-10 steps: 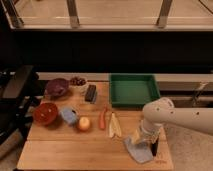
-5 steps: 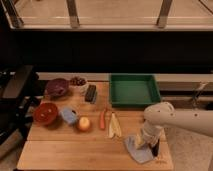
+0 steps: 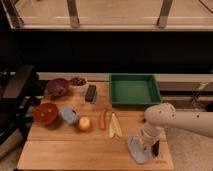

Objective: Wipe table surface with towel

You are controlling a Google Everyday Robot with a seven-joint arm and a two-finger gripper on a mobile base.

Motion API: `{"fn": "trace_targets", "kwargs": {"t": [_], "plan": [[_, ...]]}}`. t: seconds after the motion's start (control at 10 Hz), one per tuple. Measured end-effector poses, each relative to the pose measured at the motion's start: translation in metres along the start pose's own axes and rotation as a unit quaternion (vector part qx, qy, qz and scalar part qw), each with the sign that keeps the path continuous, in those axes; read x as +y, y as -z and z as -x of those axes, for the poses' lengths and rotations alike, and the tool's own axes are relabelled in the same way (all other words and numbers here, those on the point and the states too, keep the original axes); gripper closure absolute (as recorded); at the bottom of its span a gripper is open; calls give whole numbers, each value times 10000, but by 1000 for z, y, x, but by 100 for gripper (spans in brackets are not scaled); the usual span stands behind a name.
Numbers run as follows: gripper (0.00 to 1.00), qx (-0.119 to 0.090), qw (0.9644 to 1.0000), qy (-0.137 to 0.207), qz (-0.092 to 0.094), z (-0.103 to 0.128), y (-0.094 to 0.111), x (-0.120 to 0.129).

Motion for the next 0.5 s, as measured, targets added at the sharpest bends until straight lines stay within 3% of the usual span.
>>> {"fn": "trace_targets", "kwargs": {"t": [0.2,0.3,0.5], "plan": [[100,-12,9998,101,170,-21,7,12],[100,-32,9998,86,164,-26,10,11],[100,-109,9998,69,146,-19,18,10]]}}
